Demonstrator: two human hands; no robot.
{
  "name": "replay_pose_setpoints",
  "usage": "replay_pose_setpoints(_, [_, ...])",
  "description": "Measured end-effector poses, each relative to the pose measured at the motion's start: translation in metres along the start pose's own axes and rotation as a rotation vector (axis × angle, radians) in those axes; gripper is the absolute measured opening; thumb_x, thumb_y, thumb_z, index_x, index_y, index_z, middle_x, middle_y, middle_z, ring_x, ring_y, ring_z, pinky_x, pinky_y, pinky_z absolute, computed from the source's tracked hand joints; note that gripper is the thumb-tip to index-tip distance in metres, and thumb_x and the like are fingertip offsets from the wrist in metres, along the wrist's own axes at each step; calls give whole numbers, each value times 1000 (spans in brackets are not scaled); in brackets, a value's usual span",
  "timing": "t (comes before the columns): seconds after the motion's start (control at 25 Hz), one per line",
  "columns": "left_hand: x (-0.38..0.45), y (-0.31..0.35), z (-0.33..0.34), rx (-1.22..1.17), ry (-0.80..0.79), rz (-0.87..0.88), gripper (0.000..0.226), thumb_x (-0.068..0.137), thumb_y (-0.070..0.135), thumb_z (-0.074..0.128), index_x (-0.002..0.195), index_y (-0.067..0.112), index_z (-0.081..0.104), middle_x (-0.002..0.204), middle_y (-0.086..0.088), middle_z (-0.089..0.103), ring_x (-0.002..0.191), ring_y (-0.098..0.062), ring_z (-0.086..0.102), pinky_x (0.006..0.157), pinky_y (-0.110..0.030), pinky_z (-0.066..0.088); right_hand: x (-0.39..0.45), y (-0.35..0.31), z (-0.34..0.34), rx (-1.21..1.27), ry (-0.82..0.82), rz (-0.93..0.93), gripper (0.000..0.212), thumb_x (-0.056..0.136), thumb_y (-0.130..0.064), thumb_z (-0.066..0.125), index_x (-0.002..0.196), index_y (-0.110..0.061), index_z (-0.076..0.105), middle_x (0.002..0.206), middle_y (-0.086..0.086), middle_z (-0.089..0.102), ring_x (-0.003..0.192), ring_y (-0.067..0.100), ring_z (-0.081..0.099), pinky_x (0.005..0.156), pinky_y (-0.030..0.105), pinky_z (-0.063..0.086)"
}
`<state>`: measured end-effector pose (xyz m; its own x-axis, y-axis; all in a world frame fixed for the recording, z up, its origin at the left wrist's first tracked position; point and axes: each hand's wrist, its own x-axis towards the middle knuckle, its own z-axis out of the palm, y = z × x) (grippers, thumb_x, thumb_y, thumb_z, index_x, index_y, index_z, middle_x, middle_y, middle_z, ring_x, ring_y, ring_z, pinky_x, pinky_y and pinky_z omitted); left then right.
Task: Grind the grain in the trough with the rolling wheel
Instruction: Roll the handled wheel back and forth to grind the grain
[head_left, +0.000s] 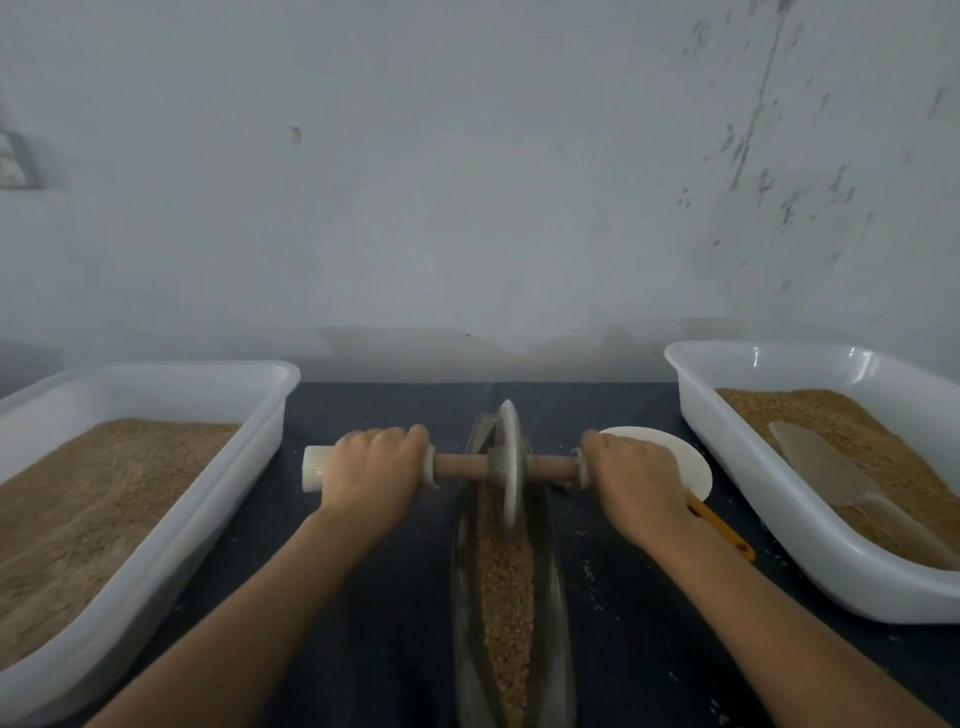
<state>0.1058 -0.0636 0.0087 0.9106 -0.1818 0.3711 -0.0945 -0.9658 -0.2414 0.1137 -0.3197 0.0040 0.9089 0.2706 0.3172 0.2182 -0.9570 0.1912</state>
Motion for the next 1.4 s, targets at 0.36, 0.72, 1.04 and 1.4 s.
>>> replay_pose_setpoints(0.36, [-103, -11, -15, -277, 299, 298, 18, 61, 26, 63, 64, 28, 45, 53, 11, 42, 41, -12, 44, 48, -23, 23, -103, -2, -25, 46, -7, -263, 40, 42, -27, 85, 72, -23, 58, 58, -2, 56, 45, 9, 51, 45, 22, 36])
replay_pose_setpoints(0.72, [-1, -7, 10, -85, 33, 6, 24, 86, 34, 60, 84, 29, 36, 86, 8, 60, 71, -13, 55, 62, -29, 36, 0, -4, -6, -52, 23, -44, 18, 89, -27, 58, 102, -21, 47, 91, -3, 62, 71, 15, 56, 58, 26, 36])
replay_pose_setpoints(1.04, [-110, -15, -19, -194, 209, 241, 40, 42, 25, 82, 60, 27, 45, 48, 10, 40, 36, -11, 38, 48, -20, 6, -113, -3, -13, 48, 216, -252, 44, 33, -15, 84, 65, -19, 54, 52, -3, 49, 39, 14, 44, 40, 26, 32])
replay_pose_setpoints(1.4, [-7, -7, 3, -85, -87, -19, 10, 89, 31, 53, 87, 25, 44, 88, 5, 63, 69, -18, 52, 62, -32, 38, -7, -9, -15, -131, 58, -55, 14, 87, -19, 57, 98, -18, 49, 90, 0, 63, 72, 19, 59, 55, 30, 32])
